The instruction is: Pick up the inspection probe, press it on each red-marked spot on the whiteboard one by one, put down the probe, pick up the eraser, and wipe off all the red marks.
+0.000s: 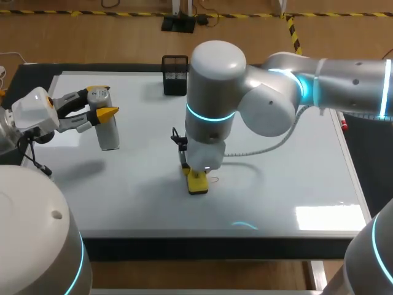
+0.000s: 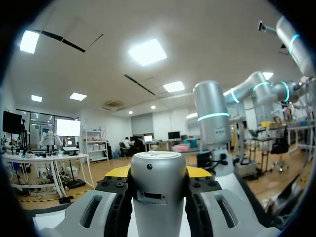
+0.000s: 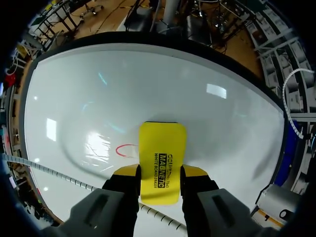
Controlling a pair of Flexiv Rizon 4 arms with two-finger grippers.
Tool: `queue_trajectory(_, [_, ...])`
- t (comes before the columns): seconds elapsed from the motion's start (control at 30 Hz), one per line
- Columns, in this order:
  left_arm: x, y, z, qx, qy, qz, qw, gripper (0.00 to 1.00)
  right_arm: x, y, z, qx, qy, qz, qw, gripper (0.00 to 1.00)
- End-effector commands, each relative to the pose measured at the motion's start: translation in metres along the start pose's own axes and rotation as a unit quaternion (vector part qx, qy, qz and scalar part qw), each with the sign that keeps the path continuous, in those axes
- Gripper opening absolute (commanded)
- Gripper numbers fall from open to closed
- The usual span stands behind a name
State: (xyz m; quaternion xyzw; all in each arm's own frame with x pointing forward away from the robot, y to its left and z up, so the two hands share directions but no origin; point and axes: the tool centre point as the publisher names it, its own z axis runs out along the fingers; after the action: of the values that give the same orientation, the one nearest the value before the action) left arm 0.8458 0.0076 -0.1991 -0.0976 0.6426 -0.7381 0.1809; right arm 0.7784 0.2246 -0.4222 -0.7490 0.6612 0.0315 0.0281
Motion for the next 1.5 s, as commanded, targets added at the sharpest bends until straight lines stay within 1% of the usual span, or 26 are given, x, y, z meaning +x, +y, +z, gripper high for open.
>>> queue_trajectory(0.03, [0.000, -0.001, 0.000, 0.000, -0.001, 0.001, 1.000, 0.00, 0.013, 0.003, -0.001, 0.003, 0.001, 0.003, 1.000, 0.00])
queue_trajectory(0.4, [0.000, -0.001, 0.000, 0.000, -0.001, 0.001, 1.000, 0.00, 0.043, 0.006, -0.006, 0.009, 0.013, 0.031, 0.999, 0.00])
queue_trajectory(0.87, [0.000, -0.001, 0.000, 0.000, -0.001, 0.001, 1.000, 0.00, 0.079, 0.006, -0.005, 0.008, 0.029, 0.065, 0.997, 0.00])
queue_trajectory(1.03, [0.000, -0.001, 0.000, 0.000, -0.001, 0.001, 1.000, 0.00, 0.085, 0.007, -0.008, 0.009, 0.034, 0.069, 0.997, 0.00])
queue_trajectory(1.2, [0.000, -0.001, 0.000, 0.000, -0.001, 0.001, 1.000, 0.00, 0.086, 0.007, -0.015, 0.014, 0.033, 0.070, 0.997, 0.00])
queue_trajectory(1.3, [0.000, -0.001, 0.000, 0.000, -0.001, 0.001, 1.000, 0.00, 0.086, 0.005, -0.023, 0.019, 0.020, 0.068, 0.997, 0.00])
queue_trajectory(1.37, [0.000, -0.001, 0.000, 0.000, -0.001, 0.001, 1.000, 0.00, 0.085, 0.002, -0.031, 0.018, 0.012, 0.055, 0.998, 0.00])
queue_trajectory(1.47, [0.000, -0.001, 0.000, 0.000, -0.001, 0.001, 1.000, 0.00, 0.084, -0.006, -0.043, 0.021, 0.008, 0.042, 0.999, 0.00])
queue_trajectory(1.5, [0.000, -0.001, 0.000, 0.000, -0.001, 0.001, 1.000, 0.00, 0.084, -0.010, -0.045, 0.025, 0.017, 0.045, 0.999, 0.00])
